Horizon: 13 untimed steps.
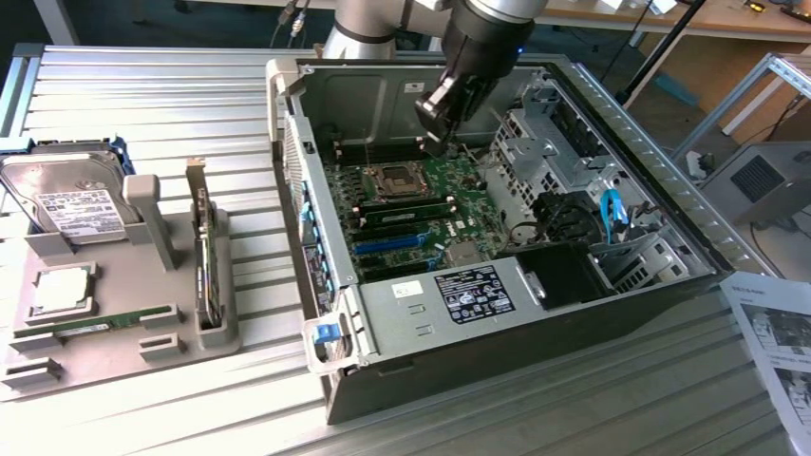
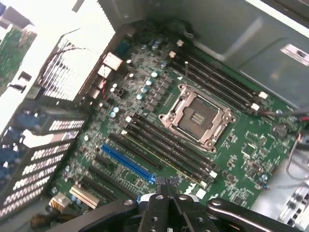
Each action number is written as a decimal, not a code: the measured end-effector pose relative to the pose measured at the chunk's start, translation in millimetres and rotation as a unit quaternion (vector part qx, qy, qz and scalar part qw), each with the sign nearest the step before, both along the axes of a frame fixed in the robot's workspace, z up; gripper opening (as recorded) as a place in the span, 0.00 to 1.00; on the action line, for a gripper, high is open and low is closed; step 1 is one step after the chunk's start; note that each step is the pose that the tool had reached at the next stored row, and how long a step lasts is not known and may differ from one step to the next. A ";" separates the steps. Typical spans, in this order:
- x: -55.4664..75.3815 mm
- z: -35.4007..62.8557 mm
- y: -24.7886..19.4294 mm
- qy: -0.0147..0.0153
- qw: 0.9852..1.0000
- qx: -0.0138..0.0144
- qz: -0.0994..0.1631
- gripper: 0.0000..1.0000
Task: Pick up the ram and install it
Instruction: 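Press down the ram until it locks into place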
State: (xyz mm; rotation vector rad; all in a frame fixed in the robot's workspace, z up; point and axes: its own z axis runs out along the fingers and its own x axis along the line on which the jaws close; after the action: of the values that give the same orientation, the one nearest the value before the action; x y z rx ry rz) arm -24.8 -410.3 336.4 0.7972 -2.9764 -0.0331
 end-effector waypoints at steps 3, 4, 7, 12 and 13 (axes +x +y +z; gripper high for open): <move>0.0 0.0 0.0 0.000 1.000 0.000 -0.027 0.11; 0.0 0.0 0.0 0.000 0.999 0.000 -0.036 0.11; 0.0 -0.1 0.0 0.000 0.998 0.000 -0.065 0.11; 0.0 -0.2 0.0 0.000 0.994 0.000 -0.110 0.11; 0.0 -0.2 0.0 0.000 0.993 0.000 -0.119 0.11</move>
State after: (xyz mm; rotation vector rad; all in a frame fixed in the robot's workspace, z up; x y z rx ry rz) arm -24.8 -410.3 336.2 0.4385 -3.0528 -0.0439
